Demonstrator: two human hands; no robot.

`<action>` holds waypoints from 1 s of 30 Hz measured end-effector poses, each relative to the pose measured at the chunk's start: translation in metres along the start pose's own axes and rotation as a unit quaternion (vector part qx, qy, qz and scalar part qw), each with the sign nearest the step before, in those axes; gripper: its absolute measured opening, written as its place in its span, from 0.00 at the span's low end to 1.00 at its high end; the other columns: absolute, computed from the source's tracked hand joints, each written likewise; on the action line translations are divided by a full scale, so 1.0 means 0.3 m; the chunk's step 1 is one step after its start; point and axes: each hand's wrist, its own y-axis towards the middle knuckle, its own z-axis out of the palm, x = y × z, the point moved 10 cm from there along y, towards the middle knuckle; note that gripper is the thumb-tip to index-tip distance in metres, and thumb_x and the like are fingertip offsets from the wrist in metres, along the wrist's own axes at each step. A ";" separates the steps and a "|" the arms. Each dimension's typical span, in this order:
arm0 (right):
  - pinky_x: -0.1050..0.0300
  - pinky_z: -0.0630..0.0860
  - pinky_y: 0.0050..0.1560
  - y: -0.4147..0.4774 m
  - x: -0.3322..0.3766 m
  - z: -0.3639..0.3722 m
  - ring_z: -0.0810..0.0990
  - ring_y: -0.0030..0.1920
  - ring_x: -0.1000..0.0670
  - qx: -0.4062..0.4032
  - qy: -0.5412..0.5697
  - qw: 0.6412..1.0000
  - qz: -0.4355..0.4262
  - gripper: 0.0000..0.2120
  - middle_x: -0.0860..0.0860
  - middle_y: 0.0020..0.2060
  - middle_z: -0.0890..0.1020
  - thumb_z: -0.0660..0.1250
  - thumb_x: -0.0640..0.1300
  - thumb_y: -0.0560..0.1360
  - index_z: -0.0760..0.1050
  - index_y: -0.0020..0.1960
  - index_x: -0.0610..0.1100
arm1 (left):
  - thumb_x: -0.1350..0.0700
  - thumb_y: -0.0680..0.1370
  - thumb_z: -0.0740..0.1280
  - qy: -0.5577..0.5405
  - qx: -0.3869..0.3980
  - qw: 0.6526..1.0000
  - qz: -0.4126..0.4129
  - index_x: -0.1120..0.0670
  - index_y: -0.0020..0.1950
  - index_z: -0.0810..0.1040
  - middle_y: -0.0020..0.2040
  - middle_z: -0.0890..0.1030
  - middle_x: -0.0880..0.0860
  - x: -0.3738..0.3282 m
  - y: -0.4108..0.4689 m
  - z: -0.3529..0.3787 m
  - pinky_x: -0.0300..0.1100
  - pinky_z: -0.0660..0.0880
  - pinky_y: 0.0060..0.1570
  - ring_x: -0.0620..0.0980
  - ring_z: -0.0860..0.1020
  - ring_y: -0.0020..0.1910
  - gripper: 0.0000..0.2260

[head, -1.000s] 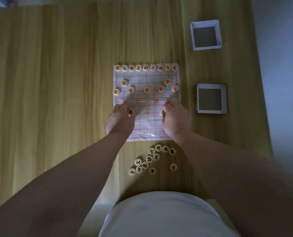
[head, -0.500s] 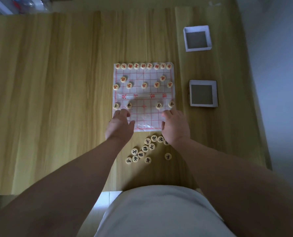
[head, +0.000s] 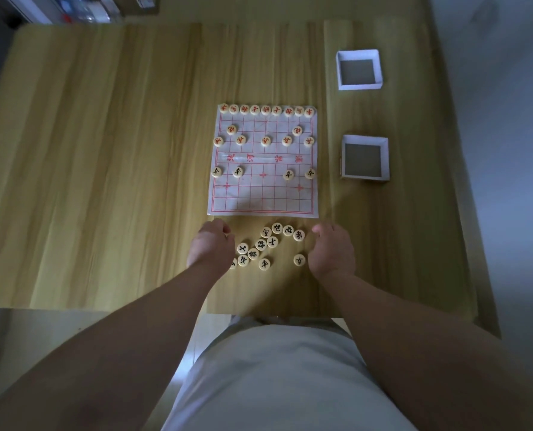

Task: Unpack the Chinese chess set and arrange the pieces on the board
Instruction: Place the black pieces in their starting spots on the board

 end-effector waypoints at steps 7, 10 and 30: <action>0.48 0.72 0.59 -0.064 -0.053 0.040 0.72 0.63 0.43 0.041 0.008 0.999 0.004 0.21 0.46 0.61 0.76 0.60 0.33 0.76 0.74 0.67 0.45 | 0.55 0.78 0.60 -0.002 -0.001 0.999 -0.040 0.50 0.51 0.76 0.51 0.78 0.51 0.065 -0.080 0.026 0.43 0.72 0.39 0.52 0.77 0.44 0.06; 0.47 0.74 0.59 -0.085 -0.053 0.061 0.73 0.63 0.44 0.066 0.009 0.997 -0.028 0.19 0.46 0.61 0.76 0.61 0.37 0.77 0.73 0.67 0.44 | 0.55 0.79 0.59 -0.005 -0.006 0.998 -0.058 0.51 0.51 0.76 0.49 0.78 0.51 0.089 -0.104 0.035 0.43 0.72 0.37 0.52 0.77 0.42 0.07; 0.50 0.80 0.42 -0.033 0.100 0.005 0.79 0.43 0.51 0.028 0.053 0.989 -0.132 0.05 0.53 0.45 0.78 0.66 0.42 0.80 0.70 0.53 0.49 | 0.55 0.73 0.67 0.034 0.030 0.997 -0.065 0.52 0.57 0.73 0.54 0.75 0.52 0.108 -0.136 0.083 0.53 0.79 0.48 0.53 0.77 0.48 0.13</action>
